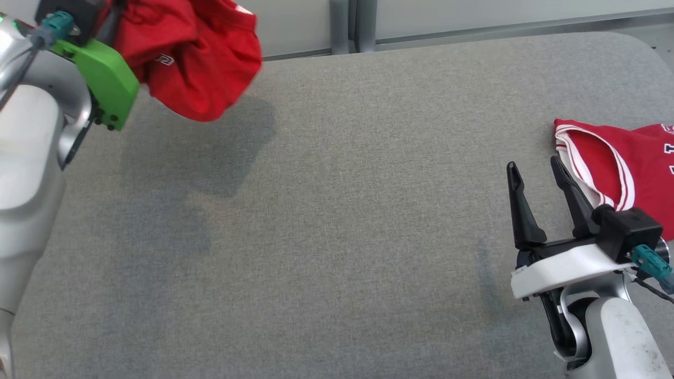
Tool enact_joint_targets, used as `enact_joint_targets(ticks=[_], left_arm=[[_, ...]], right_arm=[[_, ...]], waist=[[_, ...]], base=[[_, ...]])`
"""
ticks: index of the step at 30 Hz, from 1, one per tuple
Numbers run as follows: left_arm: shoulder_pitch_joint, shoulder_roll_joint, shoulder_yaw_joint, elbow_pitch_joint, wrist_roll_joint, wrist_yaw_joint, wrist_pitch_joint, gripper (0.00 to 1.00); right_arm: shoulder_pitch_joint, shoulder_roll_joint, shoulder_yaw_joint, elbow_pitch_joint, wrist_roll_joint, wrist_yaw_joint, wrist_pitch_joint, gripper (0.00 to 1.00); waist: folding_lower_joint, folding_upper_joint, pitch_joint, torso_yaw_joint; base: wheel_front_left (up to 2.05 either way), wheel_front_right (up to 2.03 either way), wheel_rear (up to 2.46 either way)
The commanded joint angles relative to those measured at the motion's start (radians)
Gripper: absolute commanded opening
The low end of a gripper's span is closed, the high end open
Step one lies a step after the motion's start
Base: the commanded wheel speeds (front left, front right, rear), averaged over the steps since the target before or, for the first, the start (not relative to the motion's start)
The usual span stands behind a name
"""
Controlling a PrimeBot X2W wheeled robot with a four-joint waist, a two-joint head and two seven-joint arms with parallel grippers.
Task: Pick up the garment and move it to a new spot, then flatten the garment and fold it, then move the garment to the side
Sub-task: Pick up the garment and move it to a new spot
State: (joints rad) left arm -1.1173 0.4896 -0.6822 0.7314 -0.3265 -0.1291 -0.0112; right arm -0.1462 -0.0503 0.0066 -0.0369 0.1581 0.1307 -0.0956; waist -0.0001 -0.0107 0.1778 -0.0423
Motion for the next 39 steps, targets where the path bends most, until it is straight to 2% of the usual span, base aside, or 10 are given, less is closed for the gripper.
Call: enact_joint_targets(ticks=[1, 10, 14, 18, 26, 34, 35, 36, 37, 39], left_arm=[[0.023, -0.003, -0.024, -0.033, -0.025, -0.001, 0.0, 0.0], [0.16, -0.075, -0.168, -0.172, -0.061, -0.001, -0.021, 0.0], [0.228, -0.119, -0.194, -0.168, -0.07, 0.024, -0.043, 0.0], [0.295, -0.169, -0.23, -0.121, -0.061, 0.043, -0.088, 0.0], [0.331, -0.234, -0.264, 0.008, -0.059, 0.036, -0.176, 0.0], [0.349, -0.296, -0.272, 0.11, -0.08, 0.031, -0.218, 0.0], [0.351, -0.307, -0.273, 0.117, -0.081, 0.031, -0.224, 0.05], [0.353, -0.316, -0.274, 0.125, -0.082, 0.032, -0.228, 0.47], [0.356, -0.323, -0.273, 0.131, -0.085, 0.033, -0.233, 1.0], [0.365, -0.338, -0.265, 0.14, -0.095, 0.038, -0.239, 1.0]], right_arm=[[0.015, -0.001, -0.006, -0.006, 0.003, 0.0, 0.0, 1.0], [0.025, -0.001, 0.003, -0.02, 0.012, 0.0, 0.004, 1.0], [0.019, -0.001, 0.015, -0.02, 0.016, 0.0, 0.006, 1.0], [0.0, -0.001, 0.033, -0.021, 0.018, 0.0, 0.009, 1.0], [-0.019, -0.001, 0.051, -0.013, 0.013, 0.0, 0.012, 1.0], [-0.014, -0.001, 0.054, -0.004, 0.009, 0.0, 0.018, 1.0], [-0.01, -0.001, 0.054, -0.002, 0.011, 0.0, 0.022, 1.0], [-0.006, -0.001, 0.055, -0.002, 0.012, 0.0, 0.025, 1.0], [-0.003, -0.001, 0.056, -0.002, 0.013, 0.0, 0.027, 1.0], [0.001, -0.001, 0.059, -0.001, 0.016, 0.0, 0.032, 1.0]], waist=[[0.0001, 0.0107, -0.035, -0.033], [0.0001, 0.0107, -0.028, -0.055], [0.0001, 0.0107, -0.01, -0.067], [0.0001, 0.0107, 0.016, -0.09], [0.0001, 0.0107, 0.04, -0.121], [0.0001, 0.0107, 0.024, -0.122], [0.0001, 0.0107, 0.02, -0.118], [0.0001, 0.0107, 0.014, -0.114], [0.0001, 0.0107, 0.009, -0.111], [0.0001, 0.0107, -0.002, -0.103]], base=[[0.0, 0.0, 0.0], [0.0, 0.0, 0.0], [0.0, 0.0, 0.0], [0.0, 0.0, 0.0], [0.0, 0.0, 0.0], [0.0, 0.0, 0.0], [0.0, 0.0, 0.0], [0.0, 0.0, 0.0], [0.0, 0.0, 0.0], [0.0, 0.0, 0.0]])
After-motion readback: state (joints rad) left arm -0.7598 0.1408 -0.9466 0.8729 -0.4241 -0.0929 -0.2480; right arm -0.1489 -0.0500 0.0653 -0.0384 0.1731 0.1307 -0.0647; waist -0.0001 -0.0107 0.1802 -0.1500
